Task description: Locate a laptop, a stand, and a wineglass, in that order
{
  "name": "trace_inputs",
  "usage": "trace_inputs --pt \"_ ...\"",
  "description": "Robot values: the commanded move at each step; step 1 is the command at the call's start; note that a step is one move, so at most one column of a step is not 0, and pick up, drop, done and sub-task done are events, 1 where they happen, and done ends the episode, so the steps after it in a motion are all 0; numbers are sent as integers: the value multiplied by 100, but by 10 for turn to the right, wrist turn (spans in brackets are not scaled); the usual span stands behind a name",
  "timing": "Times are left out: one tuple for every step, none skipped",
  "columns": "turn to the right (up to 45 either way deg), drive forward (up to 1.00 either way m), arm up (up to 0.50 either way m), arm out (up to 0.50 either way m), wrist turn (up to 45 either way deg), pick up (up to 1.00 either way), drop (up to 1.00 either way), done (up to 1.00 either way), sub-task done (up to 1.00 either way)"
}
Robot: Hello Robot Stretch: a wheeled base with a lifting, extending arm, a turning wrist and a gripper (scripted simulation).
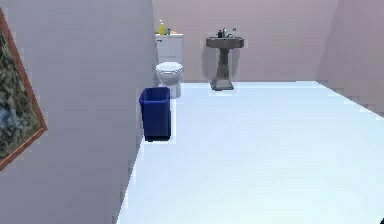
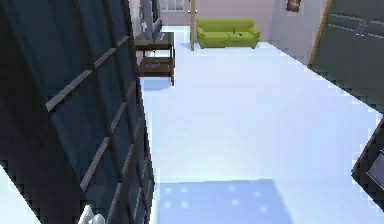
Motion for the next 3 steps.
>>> trace_inputs --pt "120 0 0 0 0 0 0 0 0" --pt "0 80 0 0 0 0 0 0 0" --pt "450 0 0 0 0 0 0 0 0"
